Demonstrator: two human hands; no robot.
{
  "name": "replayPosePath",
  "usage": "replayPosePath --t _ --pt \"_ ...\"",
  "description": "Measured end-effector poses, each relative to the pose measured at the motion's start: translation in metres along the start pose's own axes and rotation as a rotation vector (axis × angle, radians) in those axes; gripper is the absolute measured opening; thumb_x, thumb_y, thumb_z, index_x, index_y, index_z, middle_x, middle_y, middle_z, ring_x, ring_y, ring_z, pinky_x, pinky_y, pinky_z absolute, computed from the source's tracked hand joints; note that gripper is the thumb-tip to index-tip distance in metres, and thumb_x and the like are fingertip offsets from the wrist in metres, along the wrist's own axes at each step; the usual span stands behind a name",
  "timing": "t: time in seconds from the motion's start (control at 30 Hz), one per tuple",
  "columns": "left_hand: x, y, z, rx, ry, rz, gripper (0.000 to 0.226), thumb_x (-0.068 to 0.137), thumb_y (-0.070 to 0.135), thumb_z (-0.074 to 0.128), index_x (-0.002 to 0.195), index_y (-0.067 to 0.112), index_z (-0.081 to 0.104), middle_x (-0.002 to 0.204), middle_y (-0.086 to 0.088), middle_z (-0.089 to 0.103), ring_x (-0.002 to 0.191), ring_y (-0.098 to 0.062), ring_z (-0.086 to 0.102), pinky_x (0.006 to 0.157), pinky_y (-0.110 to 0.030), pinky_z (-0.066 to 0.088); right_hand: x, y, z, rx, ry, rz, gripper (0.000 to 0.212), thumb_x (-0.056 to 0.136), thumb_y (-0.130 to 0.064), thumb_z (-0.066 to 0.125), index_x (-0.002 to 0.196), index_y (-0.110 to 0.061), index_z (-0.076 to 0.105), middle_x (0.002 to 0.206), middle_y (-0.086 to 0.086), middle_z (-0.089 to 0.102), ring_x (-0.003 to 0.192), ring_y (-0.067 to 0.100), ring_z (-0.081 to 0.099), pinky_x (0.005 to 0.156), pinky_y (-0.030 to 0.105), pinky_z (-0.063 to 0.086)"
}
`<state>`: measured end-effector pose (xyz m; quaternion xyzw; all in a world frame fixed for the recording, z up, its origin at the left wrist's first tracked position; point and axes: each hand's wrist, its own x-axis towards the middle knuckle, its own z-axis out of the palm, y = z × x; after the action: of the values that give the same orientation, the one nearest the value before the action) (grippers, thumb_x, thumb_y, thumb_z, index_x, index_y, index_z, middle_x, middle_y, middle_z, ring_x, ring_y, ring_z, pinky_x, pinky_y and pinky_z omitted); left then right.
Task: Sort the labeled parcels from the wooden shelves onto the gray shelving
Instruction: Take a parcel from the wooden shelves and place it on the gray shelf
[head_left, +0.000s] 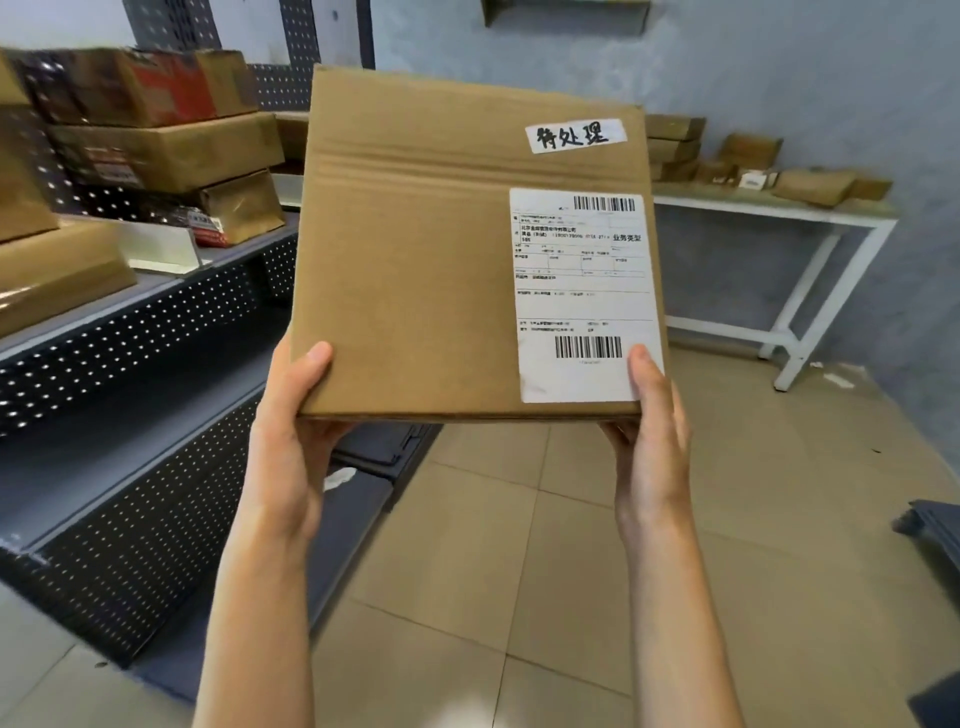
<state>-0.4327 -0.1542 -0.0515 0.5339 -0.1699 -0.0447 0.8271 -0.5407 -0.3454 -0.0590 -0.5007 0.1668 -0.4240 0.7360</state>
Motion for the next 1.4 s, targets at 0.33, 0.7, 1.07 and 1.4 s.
replayPosePath --t 0.33,0.7,1.07,1.4 --pt "0.139 -0.059 0.034 0.011 0.099 0.039 0.046 0.090 0.032 0.046 0.133 0.018 0.050 0.097 0.015 0.068 0.087 -0.003 0.063 0.070 -0.025 0.050 0.164 0.062 0.030 -0.033 -0.095 0.049 0.055 0.082 -0.042 0.058 0.131 -0.017 0.057 0.121 -0.004 0.067 0.116 0.010 0.060 0.107 0.042 0.041" --pt "0.347 -0.131 0.069 -0.062 0.037 0.016 0.024 0.091 0.031 0.046 0.112 0.026 0.058 0.095 0.015 0.069 0.087 -0.003 0.064 0.071 -0.024 0.051 0.347 0.118 0.084 -0.084 -0.037 -0.013 0.073 0.067 -0.054 0.064 0.131 -0.019 0.058 0.118 -0.006 0.069 0.115 0.009 0.061 0.108 0.041 0.041" --pt "0.514 -0.206 0.112 -0.027 -0.022 -0.028 0.028 0.094 0.025 0.044 0.119 0.022 0.057 0.099 0.016 0.068 0.092 -0.002 0.060 0.079 -0.027 0.043 0.506 0.179 0.108 -0.087 0.046 0.007 0.074 0.068 -0.054 0.065 0.132 -0.017 0.057 0.122 -0.005 0.067 0.117 0.009 0.059 0.109 0.041 0.039" --pt "0.636 -0.262 0.176 0.060 0.089 0.031 0.036 0.087 0.032 0.053 0.121 0.024 0.058 0.105 0.015 0.068 0.100 -0.007 0.060 0.091 -0.036 0.043 0.686 0.230 0.114 -0.030 -0.119 0.074 0.074 0.071 -0.053 0.065 0.136 -0.019 0.053 0.129 -0.003 0.063 0.123 0.014 0.056 0.111 0.046 0.036"
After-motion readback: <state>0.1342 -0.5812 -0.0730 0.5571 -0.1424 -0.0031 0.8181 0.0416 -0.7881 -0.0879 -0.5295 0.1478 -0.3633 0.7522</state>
